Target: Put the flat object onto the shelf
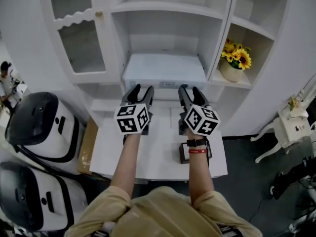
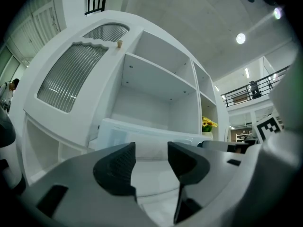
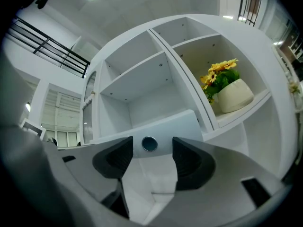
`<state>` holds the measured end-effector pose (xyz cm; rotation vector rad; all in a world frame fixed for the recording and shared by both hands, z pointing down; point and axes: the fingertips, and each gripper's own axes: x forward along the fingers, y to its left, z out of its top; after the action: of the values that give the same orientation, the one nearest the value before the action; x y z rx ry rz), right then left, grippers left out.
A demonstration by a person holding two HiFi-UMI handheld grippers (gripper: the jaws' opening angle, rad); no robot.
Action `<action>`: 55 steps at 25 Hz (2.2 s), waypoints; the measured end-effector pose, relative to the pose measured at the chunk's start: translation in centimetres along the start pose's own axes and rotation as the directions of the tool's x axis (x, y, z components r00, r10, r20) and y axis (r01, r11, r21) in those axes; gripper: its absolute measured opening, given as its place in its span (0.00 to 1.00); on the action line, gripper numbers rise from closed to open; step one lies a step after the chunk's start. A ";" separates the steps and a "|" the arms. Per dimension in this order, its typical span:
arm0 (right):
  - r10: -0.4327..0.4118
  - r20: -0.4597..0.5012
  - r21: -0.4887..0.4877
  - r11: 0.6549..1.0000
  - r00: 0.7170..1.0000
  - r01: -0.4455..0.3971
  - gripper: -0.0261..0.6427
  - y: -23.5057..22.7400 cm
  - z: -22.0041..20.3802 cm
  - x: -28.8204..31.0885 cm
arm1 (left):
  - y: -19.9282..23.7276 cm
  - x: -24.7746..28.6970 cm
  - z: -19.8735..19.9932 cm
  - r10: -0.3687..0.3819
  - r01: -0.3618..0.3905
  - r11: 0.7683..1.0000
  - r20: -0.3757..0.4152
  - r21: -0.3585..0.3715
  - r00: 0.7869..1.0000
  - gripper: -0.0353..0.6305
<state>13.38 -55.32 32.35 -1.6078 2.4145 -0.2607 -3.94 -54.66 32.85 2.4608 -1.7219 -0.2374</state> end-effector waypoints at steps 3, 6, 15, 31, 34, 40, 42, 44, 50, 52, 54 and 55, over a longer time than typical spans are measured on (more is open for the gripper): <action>0.004 0.004 0.006 1.000 1.000 -0.004 0.45 -0.3 0.0 0.5 | 0.2 0.6 0.0 0.005 -0.005 1.000 -0.001 0.001 1.000 0.39; 0.007 0.002 0.004 1.000 1.000 -0.007 0.45 -0.6 0.1 1.2 | 0.4 1.3 0.0 0.008 -0.008 1.000 -0.001 0.000 1.000 0.39; 0.021 -0.003 0.007 1.000 1.000 -0.021 0.45 -1.8 0.3 3.4 | 0.8 3.7 0.0 0.022 -0.022 1.000 0.001 0.004 1.000 0.39; 0.046 -0.032 0.027 0.999 0.998 -0.046 0.44 -3.3 0.1 5.9 | 1.7 6.8 -0.1 0.044 -0.044 0.999 -0.008 -0.012 0.999 0.39; 0.043 -0.037 0.018 0.999 0.998 -0.042 0.43 -3.5 0.1 6.0 | 1.8 7.3 -0.3 0.067 -0.067 0.998 -0.010 -0.006 0.998 0.39; 0.032 -0.045 0.016 0.999 0.999 -0.031 0.42 -3.5 0.1 6.0 | 1.9 7.6 -0.4 0.092 -0.090 0.994 -0.031 0.070 0.995 0.39; 0.027 -0.044 0.034 0.999 0.999 -0.026 0.42 -3.5 0.1 5.9 | 1.7 7.4 -0.6 0.094 -0.090 0.990 -0.037 0.111 0.995 0.39; 0.018 -0.042 0.037 0.999 0.999 -0.017 0.42 -3.3 0.0 5.5 | 1.5 7.0 -0.8 0.091 -0.086 0.989 -0.037 0.120 0.995 0.39; -0.022 -0.048 -0.001 1.000 0.999 0.022 0.42 -2.8 -1.0 2.6 | 1.3 3.2 -1.4 0.067 -0.065 0.994 -0.023 0.091 0.997 0.39; -0.030 -0.051 -0.008 1.000 0.998 0.030 0.42 -2.3 -1.7 1.5 | 1.2 1.7 -1.8 0.057 -0.055 0.995 -0.025 0.081 0.998 0.38; -0.032 -0.053 -0.013 0.999 0.998 0.031 0.42 -1.3 -2.5 0.2 | 0.8 0.2 -2.3 0.045 -0.043 0.996 -0.027 0.076 0.999 0.38; -0.033 -0.055 -0.021 0.999 0.998 0.031 0.42 -0.8 -2.8 -0.5 | 0.5 -0.6 -2.6 0.039 -0.037 0.996 -0.027 0.076 0.999 0.38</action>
<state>13.45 -55.15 35.32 -1.6703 2.4411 -0.2910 -4.11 -54.22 35.50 2.4678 -1.7968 -0.1356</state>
